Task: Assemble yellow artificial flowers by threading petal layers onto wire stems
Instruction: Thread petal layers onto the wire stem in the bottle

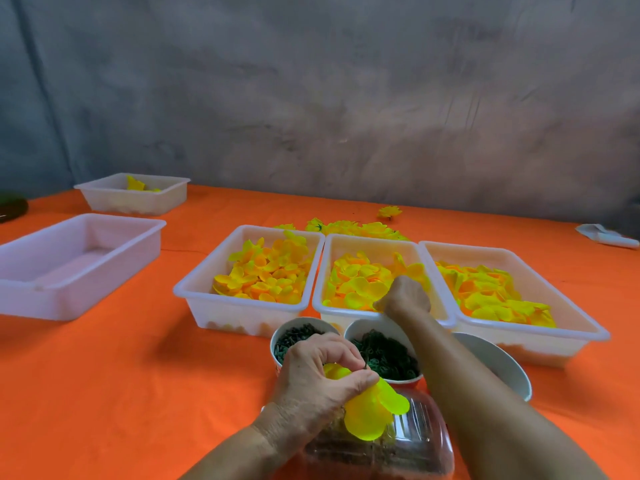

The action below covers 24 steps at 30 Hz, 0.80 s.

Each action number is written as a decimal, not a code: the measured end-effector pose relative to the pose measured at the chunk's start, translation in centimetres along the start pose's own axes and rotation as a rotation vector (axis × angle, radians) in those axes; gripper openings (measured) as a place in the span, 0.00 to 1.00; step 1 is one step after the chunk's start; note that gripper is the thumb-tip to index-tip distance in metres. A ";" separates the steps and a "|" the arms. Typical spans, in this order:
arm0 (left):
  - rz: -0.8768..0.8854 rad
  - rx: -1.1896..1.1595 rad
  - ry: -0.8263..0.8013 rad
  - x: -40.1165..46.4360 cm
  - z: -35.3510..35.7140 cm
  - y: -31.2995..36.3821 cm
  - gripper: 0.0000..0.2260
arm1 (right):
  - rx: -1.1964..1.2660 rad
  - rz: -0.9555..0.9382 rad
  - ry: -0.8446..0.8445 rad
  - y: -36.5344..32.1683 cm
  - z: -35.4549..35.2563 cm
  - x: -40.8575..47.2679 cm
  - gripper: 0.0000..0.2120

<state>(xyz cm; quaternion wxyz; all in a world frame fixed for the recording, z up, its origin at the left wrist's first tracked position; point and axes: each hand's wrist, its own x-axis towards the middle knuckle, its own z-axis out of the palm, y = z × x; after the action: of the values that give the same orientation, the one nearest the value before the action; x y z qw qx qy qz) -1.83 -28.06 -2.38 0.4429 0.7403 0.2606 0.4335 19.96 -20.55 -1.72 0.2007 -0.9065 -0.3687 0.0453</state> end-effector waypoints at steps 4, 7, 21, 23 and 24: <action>0.006 -0.001 -0.012 -0.1 0.0 0.1 0.11 | 0.072 0.039 -0.003 0.3 0.5 0.7 0.03; 0.005 -0.007 -0.010 0.0 0.0 0.0 0.12 | 0.203 0.013 0.053 1.0 0.3 1.0 0.07; 0.021 -0.006 0.006 0.0 0.1 0.1 0.15 | 0.751 -0.224 0.087 2.6 -3.1 -3.0 0.03; 0.019 -0.011 0.004 -0.1 0.1 0.1 0.15 | 0.802 -0.258 0.062 2.6 -3.7 -4.5 0.05; 0.019 -0.011 0.007 -0.2 0.1 0.1 0.15 | 0.826 -0.264 0.051 2.5 -4.0 -5.3 0.06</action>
<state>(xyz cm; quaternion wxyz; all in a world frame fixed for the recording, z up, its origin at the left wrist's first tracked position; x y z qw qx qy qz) -1.86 -28.27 -2.39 0.4419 0.7388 0.2527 0.4415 18.73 -27.11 0.56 0.5596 -0.6961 -0.4272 0.1408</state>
